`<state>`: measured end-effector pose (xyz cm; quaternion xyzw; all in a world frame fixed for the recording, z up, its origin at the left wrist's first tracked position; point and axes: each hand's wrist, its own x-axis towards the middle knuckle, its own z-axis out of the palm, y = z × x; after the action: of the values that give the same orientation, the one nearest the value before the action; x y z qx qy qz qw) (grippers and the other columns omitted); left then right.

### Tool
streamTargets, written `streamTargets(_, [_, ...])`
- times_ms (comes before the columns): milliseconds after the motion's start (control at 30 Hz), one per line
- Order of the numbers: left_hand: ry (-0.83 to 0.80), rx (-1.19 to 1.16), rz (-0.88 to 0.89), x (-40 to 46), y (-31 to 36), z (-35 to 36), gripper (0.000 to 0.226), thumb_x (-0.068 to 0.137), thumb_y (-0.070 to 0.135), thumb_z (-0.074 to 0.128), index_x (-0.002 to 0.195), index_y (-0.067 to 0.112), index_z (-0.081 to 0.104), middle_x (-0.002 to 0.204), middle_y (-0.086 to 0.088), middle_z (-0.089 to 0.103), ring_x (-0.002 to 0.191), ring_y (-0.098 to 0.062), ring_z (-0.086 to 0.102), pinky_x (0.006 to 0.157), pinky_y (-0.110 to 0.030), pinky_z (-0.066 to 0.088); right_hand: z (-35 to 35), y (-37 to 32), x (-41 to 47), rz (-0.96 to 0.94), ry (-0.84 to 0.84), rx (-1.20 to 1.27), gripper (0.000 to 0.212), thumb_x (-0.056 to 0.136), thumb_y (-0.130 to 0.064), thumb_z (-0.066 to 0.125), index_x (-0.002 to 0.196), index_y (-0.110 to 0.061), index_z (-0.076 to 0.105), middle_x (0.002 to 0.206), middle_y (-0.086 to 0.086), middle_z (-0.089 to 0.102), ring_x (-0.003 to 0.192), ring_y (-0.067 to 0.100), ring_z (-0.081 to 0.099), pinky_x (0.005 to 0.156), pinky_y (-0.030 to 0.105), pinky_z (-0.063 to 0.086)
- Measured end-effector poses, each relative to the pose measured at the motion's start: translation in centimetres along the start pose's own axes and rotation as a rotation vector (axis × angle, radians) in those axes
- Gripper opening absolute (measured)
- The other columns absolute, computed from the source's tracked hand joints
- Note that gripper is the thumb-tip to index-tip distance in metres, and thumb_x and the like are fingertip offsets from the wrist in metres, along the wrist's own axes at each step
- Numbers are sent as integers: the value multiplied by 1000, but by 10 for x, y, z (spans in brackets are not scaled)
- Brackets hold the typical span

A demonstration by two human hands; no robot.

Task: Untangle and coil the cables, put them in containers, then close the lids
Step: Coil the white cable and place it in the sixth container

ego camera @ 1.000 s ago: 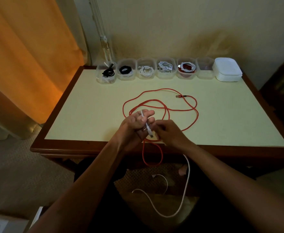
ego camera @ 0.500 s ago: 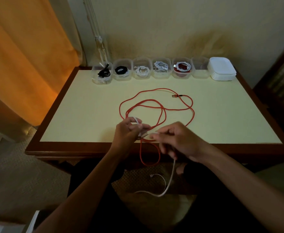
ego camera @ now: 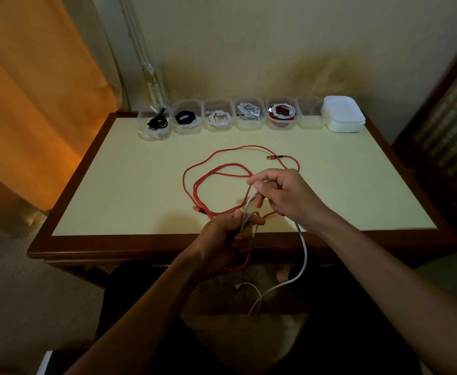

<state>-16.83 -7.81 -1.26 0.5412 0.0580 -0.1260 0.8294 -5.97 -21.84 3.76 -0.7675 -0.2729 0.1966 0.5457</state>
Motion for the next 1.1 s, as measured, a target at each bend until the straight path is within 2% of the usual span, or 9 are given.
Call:
streamTargets(100, [-69, -42, 30, -1, 5, 2, 31, 104, 23, 31, 94, 7, 55, 66, -2, 35, 58, -14, 30, 60, -28, 30, 1, 8, 2, -10, 59, 46, 18, 100, -12, 56, 105, -2, 69, 65, 5, 65, 37, 2, 40, 44, 9, 36])
streamTargets(300, [-44, -47, 93, 0, 11, 2, 29, 101, 5, 28, 82, 6, 51, 76, -8, 58, 82, -20, 62, 80, -29, 52, 5, 19, 2, 5, 114, 135, 22, 96, -20, 63, 76, -10, 67, 54, -4, 54, 40, 4, 37, 42, 13, 31])
streamTargets(400, [14, -110, 107, 3, 11, 4, 30, 95, -5, 29, 80, 10, 49, 65, -4, 46, 69, -20, 57, 79, -32, 48, 11, 26, 0, 35, 134, 146, 28, 99, -22, 58, 80, -4, 67, 58, 2, 55, 42, 7, 41, 42, 18, 34])
streamTargets(500, [102, -374, 141, 7, 18, 6, 30, 83, -9, 25, 80, 12, 45, 57, 3, 36, 51, -12, 37, 64, -28, 40, 24, 39, -8, 96, 128, 33, 29, 102, -22, 52, 80, -12, 67, 59, 5, 60, 41, 13, 50, 42, 25, 39])
streamTargets(633, [385, -755, 204, 19, 35, -5, 22, 90, 1, 31, 78, 13, 45, 57, 4, 29, 48, -10, 25, 57, -24, 27, 46, 52, -38, 175, -140, -23, 17, 103, -20, 49, 105, -14, 65, 67, 8, 68, 48, 18, 60, 46, 26, 49])
streamTargets(767, [656, -840, 208, 27, 37, -18, 26, 102, 13, 29, 84, 13, 48, 59, 3, 33, 52, -10, 29, 63, -25, 29, 58, 49, -52, 259, -399, -164, 25, 98, -18, 59, 123, -16, 59, 79, 8, 72, 68, 16, 71, 69, 30, 61])
streamTargets(933, [771, -640, 260, 30, 31, -25, 23, 100, 5, 33, 110, 7, 53, 65, 0, 41, 61, -10, 39, 69, -25, 37, 45, 38, -54, 293, -498, -225, 18, 96, -10, 56, 113, -7, 62, 93, 12, 74, 87, 20, 72, 82, 34, 58])
streamTargets(1000, [786, -426, 275, 28, 23, -31, 27, 97, 1, 33, 115, 4, 52, 70, -2, 44, 66, -12, 44, 72, -27, 41, 44, 33, -54, 323, -408, -167, 21, 100, -8, 48, 120, -6, 56, 91, 13, 73, 80, 19, 72, 74, 30, 58])
streamTargets(1100, [711, 61, 232, 21, 9, -30, 24, 103, 10, 33, 109, 4, 56, 81, -8, 58, 79, -19, 60, 82, -31, 50, 42, 27, -47, 212, -330, -367, 19, 99, -7, 48, 115, -9, 59, 88, 5, 71, 78, 11, 68, 73, 27, 54])
